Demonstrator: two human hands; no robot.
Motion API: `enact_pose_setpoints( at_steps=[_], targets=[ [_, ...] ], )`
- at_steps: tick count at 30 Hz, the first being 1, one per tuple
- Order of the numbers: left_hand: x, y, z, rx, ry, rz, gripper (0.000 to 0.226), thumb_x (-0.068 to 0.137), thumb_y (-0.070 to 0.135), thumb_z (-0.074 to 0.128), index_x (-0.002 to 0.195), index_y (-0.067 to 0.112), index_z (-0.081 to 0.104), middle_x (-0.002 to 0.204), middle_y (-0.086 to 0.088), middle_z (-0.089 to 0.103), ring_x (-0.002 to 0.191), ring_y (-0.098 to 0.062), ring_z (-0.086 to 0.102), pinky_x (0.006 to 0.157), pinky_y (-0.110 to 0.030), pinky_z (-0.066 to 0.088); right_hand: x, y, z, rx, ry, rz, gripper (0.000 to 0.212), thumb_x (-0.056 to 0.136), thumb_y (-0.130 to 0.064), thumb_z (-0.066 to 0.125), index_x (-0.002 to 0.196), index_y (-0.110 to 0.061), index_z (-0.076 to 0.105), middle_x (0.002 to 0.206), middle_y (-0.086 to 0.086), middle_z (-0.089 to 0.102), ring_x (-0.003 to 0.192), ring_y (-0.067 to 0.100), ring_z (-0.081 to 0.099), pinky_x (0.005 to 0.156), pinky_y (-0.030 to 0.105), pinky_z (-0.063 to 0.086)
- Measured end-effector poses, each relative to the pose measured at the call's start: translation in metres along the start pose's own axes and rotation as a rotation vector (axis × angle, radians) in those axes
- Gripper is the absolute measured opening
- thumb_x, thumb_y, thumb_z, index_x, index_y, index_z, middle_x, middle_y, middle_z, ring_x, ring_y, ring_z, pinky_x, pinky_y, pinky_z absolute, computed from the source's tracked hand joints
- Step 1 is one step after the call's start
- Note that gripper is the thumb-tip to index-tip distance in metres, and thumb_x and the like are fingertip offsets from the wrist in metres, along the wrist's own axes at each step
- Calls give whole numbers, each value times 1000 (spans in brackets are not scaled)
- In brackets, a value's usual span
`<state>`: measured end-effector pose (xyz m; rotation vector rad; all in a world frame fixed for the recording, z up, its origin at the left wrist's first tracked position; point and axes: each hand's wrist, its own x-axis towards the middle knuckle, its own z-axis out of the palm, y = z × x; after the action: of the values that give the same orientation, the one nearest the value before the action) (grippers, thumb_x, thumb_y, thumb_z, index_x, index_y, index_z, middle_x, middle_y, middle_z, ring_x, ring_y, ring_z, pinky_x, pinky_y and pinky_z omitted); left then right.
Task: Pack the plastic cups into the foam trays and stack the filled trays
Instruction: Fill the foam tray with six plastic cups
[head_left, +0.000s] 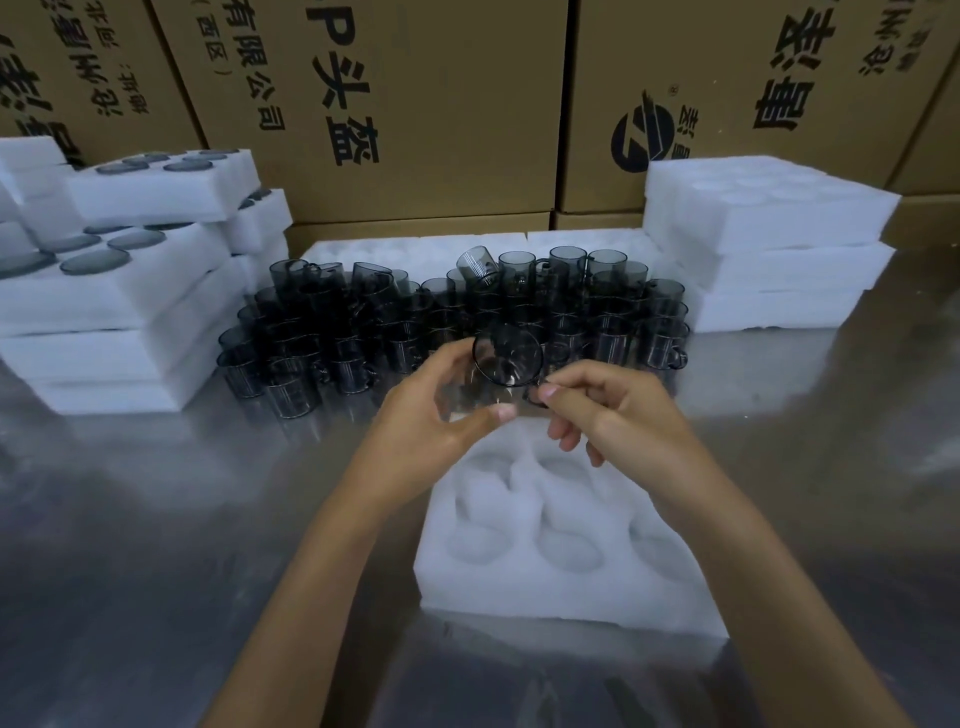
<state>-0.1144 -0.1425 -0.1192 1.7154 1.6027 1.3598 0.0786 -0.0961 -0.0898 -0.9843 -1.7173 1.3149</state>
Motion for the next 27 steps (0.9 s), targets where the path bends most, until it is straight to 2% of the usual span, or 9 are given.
enact_pose_setpoints(
  at_steps=[2,3,8,10,14,18,21,24,27],
  targets=[
    [0,-5,-2,9,-71,-69,57,74,41,83,125,34,58,121,17,68,118,-4,61,106,-38,45,2,5,-1,-27,-48,89,18,94,-14,65,79,-18,73,59,-1,66,56,7,59,49,16,44],
    [-1,-6,-2,15,-85,-90,59,70,43,85,121,34,58,118,14,69,116,-6,62,106,-40,45,3,7,-1,-31,-69,119,20,94,-13,64,77,-19,72,59,-1,67,56,8,59,51,17,46],
    [0,-6,-6,56,-62,-121,62,57,57,82,110,42,53,106,11,72,98,-9,67,83,-33,48,5,14,3,8,-79,77,15,95,-11,65,84,-19,71,61,-3,67,57,4,61,57,17,51],
    [1,-8,-9,84,-51,-130,60,58,53,85,108,43,54,105,13,71,96,-11,66,86,-34,50,5,15,5,-13,-74,25,14,94,-12,67,85,-21,71,61,-3,67,58,2,61,57,17,50],
    [0,-6,-16,81,-89,-138,57,69,26,90,117,36,61,112,13,69,105,-10,65,92,-37,51,1,15,10,-27,-130,-29,7,91,-14,71,85,-12,74,63,6,64,57,4,59,59,15,46],
    [-3,3,-27,43,-207,-166,67,61,38,87,123,36,63,114,13,71,108,-5,65,93,-32,50,-2,13,8,-29,-244,-13,11,88,-18,74,77,-18,75,57,2,60,58,9,53,65,27,41],
    [-7,8,-35,59,-298,-179,62,58,45,87,116,38,65,117,13,69,113,-3,63,102,-39,48,-3,11,3,-27,-311,-21,9,84,-23,78,76,-19,76,66,6,62,66,11,51,67,27,38],
    [-9,9,-39,122,-312,-242,63,51,54,86,110,40,68,116,17,68,110,1,62,104,-41,47,-2,14,3,-31,-292,-42,17,79,-25,81,87,-14,70,76,9,61,74,19,49,72,32,38],
    [-10,7,-38,146,-341,-250,61,54,52,86,111,40,69,117,17,68,111,-3,63,104,-43,47,1,18,5,-44,-255,-68,20,87,-21,76,106,-25,68,82,-1,56,73,12,46,71,22,42]
  ],
)
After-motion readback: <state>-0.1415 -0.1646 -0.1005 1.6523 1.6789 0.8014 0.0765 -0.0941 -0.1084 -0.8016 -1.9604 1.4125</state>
